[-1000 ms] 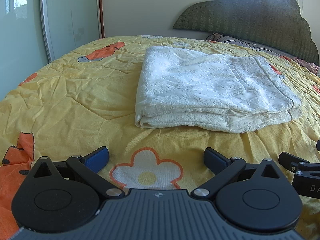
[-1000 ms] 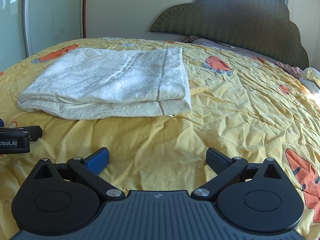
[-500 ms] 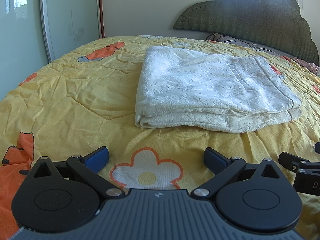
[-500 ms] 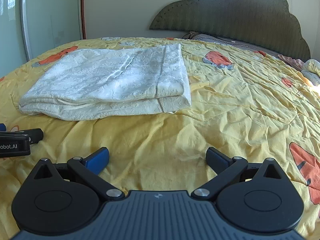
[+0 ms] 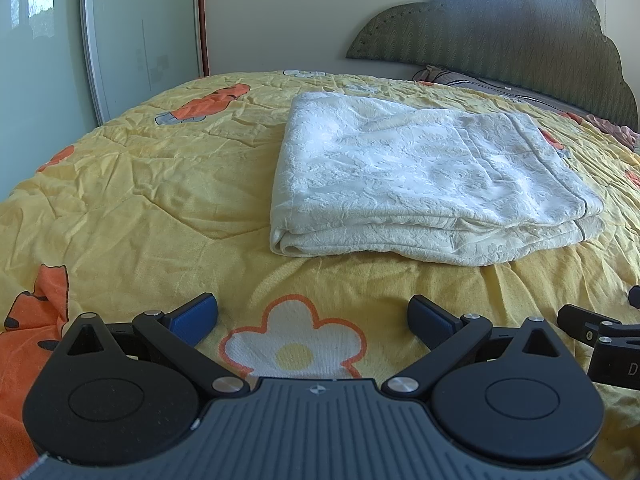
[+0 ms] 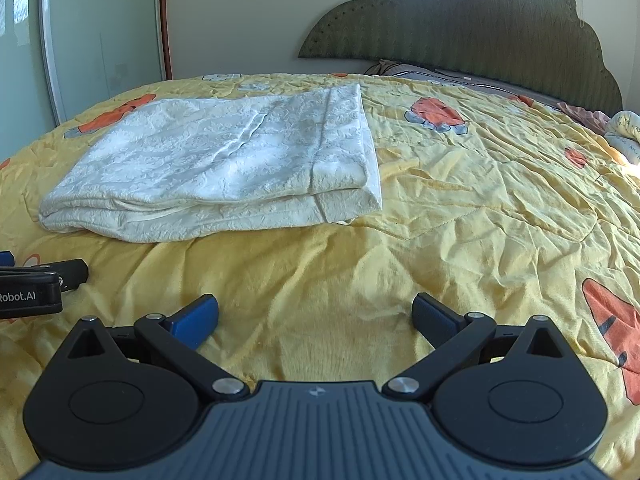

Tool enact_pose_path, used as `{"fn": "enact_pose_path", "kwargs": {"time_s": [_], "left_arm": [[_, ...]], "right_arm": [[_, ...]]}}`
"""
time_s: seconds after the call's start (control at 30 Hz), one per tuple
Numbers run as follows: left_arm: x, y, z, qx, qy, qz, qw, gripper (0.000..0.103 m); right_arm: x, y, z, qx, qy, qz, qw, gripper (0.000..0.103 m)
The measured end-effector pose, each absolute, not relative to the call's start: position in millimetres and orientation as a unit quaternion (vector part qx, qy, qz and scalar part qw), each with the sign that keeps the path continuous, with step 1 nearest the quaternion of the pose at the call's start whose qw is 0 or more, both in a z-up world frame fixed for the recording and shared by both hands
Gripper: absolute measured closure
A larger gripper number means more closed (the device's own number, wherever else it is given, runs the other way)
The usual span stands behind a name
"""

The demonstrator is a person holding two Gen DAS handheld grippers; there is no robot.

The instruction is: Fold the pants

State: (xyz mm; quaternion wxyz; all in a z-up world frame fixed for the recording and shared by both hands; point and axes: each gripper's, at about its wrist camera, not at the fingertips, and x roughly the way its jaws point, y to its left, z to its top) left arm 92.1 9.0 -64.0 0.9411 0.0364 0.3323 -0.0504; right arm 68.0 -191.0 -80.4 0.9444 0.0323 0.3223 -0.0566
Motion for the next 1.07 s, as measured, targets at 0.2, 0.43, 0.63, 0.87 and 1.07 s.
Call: {"fn": "enact_pose_path", "kwargs": {"time_s": [0.2, 0.43, 0.63, 0.87, 1.07], "left_arm": [[92, 10, -64, 0.036, 0.332, -0.051, 0.941, 0.0], [94, 11, -62, 0.039, 0.339, -0.058, 0.938, 0.0], [89, 26, -48, 0.063, 0.323, -0.035, 0.944, 0.001], [93, 65, -31, 0.057, 0.321, 0.018, 0.945, 0.001], [96, 80, -33, 0.056, 0.335, 0.045, 0.94, 0.001]], "right_arm": [[68, -191, -80, 0.033, 0.322, -0.057, 0.944, 0.0], [68, -190, -80, 0.033, 0.32, -0.051, 0.945, 0.0], [61, -160, -64, -0.017, 0.294, 0.08, 0.952, 0.0], [70, -120, -59, -0.064, 0.311, 0.17, 0.933, 0.0], [60, -91, -66, -0.12, 0.296, 0.287, 0.903, 0.0]]}}
